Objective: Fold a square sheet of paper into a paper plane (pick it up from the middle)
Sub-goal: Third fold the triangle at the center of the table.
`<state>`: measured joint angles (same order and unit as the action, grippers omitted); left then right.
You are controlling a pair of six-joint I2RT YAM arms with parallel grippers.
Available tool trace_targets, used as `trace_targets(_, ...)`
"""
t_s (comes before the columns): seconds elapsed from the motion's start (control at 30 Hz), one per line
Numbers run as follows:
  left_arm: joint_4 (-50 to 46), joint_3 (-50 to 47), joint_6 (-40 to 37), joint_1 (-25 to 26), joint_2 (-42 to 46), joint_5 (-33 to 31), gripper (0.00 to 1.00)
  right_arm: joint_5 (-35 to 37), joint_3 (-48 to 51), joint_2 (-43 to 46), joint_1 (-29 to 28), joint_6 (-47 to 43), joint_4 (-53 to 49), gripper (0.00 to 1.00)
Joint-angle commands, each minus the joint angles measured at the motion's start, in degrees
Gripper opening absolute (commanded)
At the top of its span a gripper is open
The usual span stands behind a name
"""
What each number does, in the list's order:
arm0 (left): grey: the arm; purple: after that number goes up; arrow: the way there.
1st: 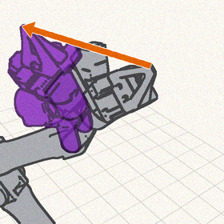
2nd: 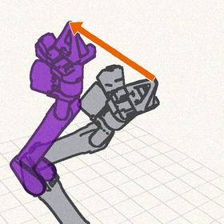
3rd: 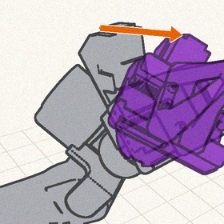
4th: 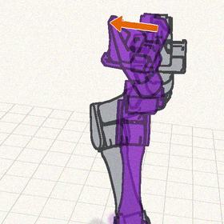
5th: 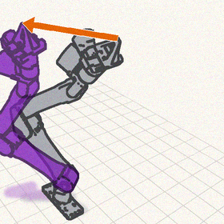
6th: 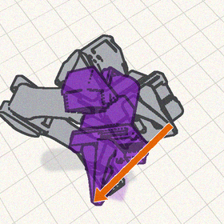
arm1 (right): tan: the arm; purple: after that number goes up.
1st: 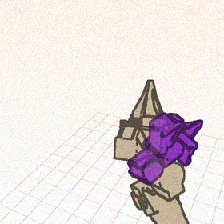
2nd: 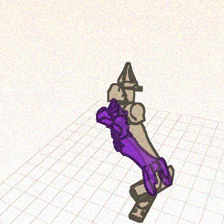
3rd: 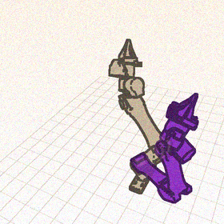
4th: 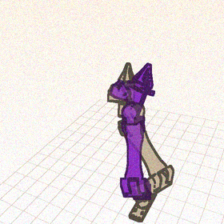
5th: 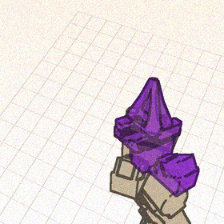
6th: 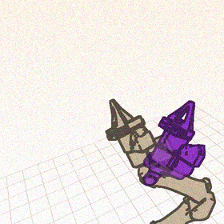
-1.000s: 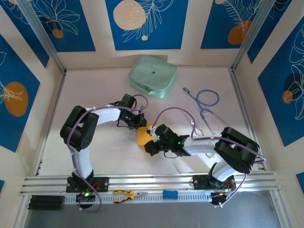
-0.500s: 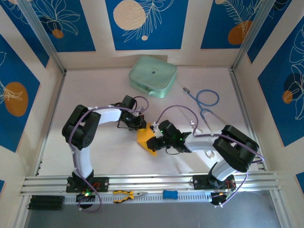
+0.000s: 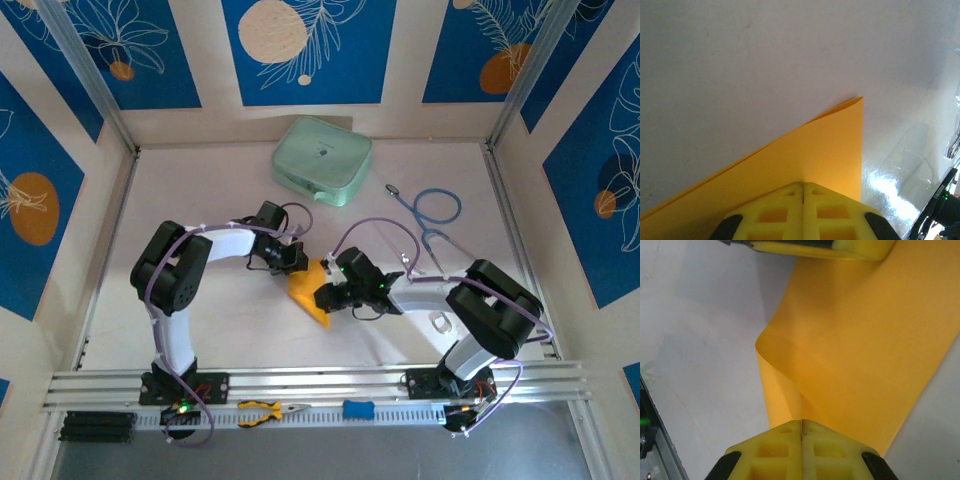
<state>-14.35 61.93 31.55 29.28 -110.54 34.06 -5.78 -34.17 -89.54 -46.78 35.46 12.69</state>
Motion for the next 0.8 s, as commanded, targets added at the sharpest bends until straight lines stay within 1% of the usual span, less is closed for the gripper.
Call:
trace_targets(0.0, -2.7, -1.4, -0.4, 0.6, -0.7, -1.8, 0.01, 0.1, -1.8, -1.1, 0.7, -1.7, -2.2, 0.00)
trace_targets(0.77, -3.0, -1.1, -0.1, 0.5, -0.6, -1.7, 0.00, -2.1, -2.7, -3.1, 2.2, -3.2, -1.8, 0.00)
